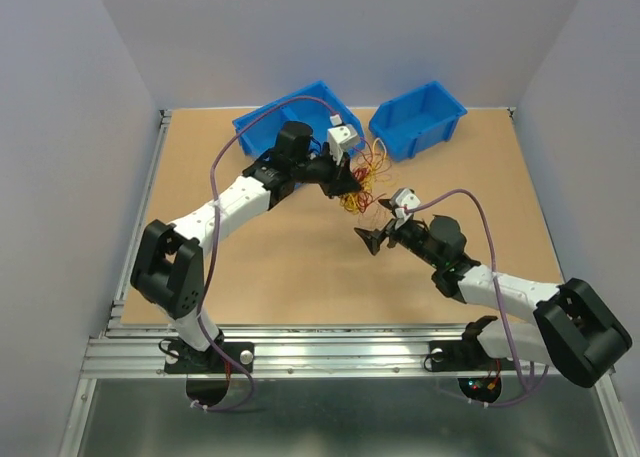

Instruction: Untangle the cables

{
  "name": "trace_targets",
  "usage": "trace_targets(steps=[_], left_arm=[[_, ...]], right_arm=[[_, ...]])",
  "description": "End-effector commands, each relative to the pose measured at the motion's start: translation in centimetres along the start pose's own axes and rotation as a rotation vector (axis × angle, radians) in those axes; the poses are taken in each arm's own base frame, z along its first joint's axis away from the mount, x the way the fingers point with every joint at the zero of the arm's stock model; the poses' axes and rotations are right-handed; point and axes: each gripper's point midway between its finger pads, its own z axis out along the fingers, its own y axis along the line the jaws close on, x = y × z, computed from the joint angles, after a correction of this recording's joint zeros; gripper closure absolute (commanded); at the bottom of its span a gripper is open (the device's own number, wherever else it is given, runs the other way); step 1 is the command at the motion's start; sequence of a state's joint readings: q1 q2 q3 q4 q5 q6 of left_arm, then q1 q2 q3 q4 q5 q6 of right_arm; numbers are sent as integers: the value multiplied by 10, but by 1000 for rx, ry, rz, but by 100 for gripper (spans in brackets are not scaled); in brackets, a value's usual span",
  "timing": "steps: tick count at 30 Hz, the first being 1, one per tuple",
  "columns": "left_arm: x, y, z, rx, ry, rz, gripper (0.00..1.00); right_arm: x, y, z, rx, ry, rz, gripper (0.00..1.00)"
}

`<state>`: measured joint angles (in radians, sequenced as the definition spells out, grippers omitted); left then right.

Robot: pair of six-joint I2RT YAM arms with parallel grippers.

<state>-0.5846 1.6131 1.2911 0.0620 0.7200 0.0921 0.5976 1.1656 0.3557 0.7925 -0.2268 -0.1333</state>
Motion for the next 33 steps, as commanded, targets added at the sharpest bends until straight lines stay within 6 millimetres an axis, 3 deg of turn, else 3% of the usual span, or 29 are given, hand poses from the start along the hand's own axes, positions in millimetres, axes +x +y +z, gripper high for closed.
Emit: trace_targets(steps=[1, 4, 5, 9, 15, 17, 18, 20, 22, 23, 26, 27, 28, 29, 31, 33], left_arm=[[5, -23, 9, 85, 65, -50, 100], [8, -29, 12, 118, 85, -65, 100], [10, -32, 12, 133, 94, -75, 100], [0, -44, 5, 184, 75, -50, 100], [-14, -59, -11, 243, 4, -37, 100], [-16, -63, -13, 285, -7, -57, 100], [-18, -66, -17, 330, -15, -63, 100], [-18, -68, -20, 356, -14, -91, 100], [-18, -62, -24, 323, -44, -74, 100], [-35, -61, -32, 286, -114, -9, 100], [-46, -62, -53, 188, -213, 93, 100], [-61, -53, -59, 97, -289, 151, 100], [-45, -47, -62, 49, -298, 151, 100], [-57, -52, -79, 1, -368, 202, 100], [-58, -38, -94, -145, -483, 267, 100], [-80, -37, -123, -262, -631, 320, 100]], right_arm=[[-21, -14, 7, 73, -107, -96, 0], [-19, -17, 16, 94, -97, -101, 1], [-10, -18, 22, 99, -69, -95, 2], [-1, -14, 37, 78, -43, -80, 11], [-7, 1, 47, -2, -90, -47, 21], [-13, 5, 49, -23, -119, -43, 40], [-12, 8, 51, -40, -118, -31, 56], [-14, 11, 54, -58, -124, -14, 70], [-20, 18, 59, -100, -140, 15, 80], [-24, 22, 63, -120, -147, 45, 86], [-27, 33, 68, -178, -160, 87, 90], [-36, 35, 72, -189, -175, 154, 93], [-40, 38, 75, -210, -181, 182, 98], [-42, 41, 77, -228, -180, 209, 99], [-48, 51, 80, -287, -179, 268, 99], [-52, 59, 79, -334, -179, 300, 99]])
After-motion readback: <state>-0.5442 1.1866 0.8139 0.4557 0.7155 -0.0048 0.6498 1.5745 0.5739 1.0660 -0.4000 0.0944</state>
